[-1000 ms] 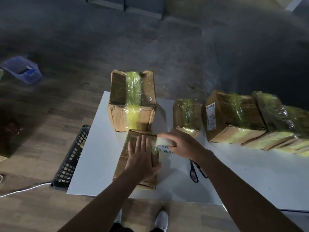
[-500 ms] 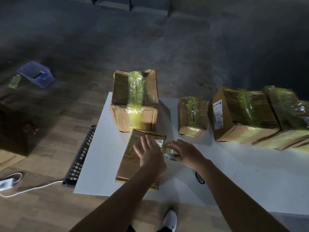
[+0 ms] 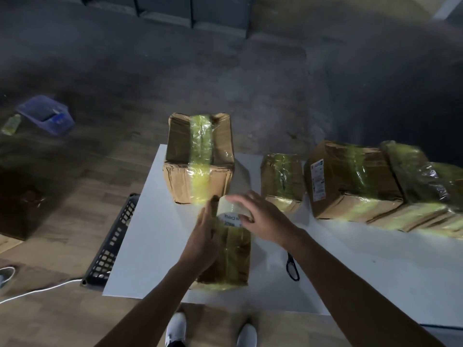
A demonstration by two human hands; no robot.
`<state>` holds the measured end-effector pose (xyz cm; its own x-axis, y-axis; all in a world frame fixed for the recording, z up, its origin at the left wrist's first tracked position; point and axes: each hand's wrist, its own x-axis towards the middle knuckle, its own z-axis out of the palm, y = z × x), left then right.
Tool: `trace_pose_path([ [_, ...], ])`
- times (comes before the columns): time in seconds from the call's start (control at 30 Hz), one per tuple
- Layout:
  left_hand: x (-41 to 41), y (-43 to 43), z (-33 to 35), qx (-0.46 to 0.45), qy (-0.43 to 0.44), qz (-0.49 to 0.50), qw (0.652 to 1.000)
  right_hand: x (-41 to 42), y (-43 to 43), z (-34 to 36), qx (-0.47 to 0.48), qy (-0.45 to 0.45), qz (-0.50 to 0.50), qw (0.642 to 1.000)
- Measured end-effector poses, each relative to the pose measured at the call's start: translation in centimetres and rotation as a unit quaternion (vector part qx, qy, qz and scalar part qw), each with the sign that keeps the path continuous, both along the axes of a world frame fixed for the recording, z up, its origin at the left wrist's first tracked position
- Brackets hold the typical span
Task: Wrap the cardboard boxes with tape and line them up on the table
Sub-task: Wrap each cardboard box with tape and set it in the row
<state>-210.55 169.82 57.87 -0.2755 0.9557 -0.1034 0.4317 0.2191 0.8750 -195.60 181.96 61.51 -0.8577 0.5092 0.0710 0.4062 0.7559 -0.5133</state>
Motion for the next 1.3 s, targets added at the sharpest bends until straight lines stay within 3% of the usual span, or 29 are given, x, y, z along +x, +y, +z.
trace_pose_path([
  [0.1, -1.5, -1.0, -1.1, -0.017, 0.093, 0.008, 0.995, -1.8, -0.6, -0.2, 0.024, -0.013, 0.018, 0.999],
  [0.3, -3.1, -1.3, -2.2, -0.139, 0.187, -0.009, 0.972, -5.0, -1.2, 1.0, 0.089, -0.048, 0.024, 0.995],
  [0.53, -2.6, -0.7, -2.3, -0.186, 0.319, -0.067, 0.927, -1.5, 0.2, 1.5, 0.111, -0.155, 0.001, 0.982],
  [0.63, -2.5, -0.3, -2.0, -0.169, 0.393, -0.072, 0.901, -1.9, 0.2, 1.4, 0.103, -0.151, -0.012, 0.983],
  [0.8, -2.2, -0.5, -2.0, 0.011, 0.348, -0.143, 0.926, -2.1, -0.3, 0.7, 0.059, -0.106, -0.022, 0.992],
  [1.0, -2.3, -0.3, -1.9, -0.028, 0.405, -0.174, 0.897, -1.1, -1.0, 0.2, -0.04, -0.046, -0.035, 0.998],
  [1.3, -2.2, -0.6, -1.6, -0.079, 0.456, -0.188, 0.866, 2.2, 0.5, 2.4, 0.035, -0.113, -0.048, 0.992],
])
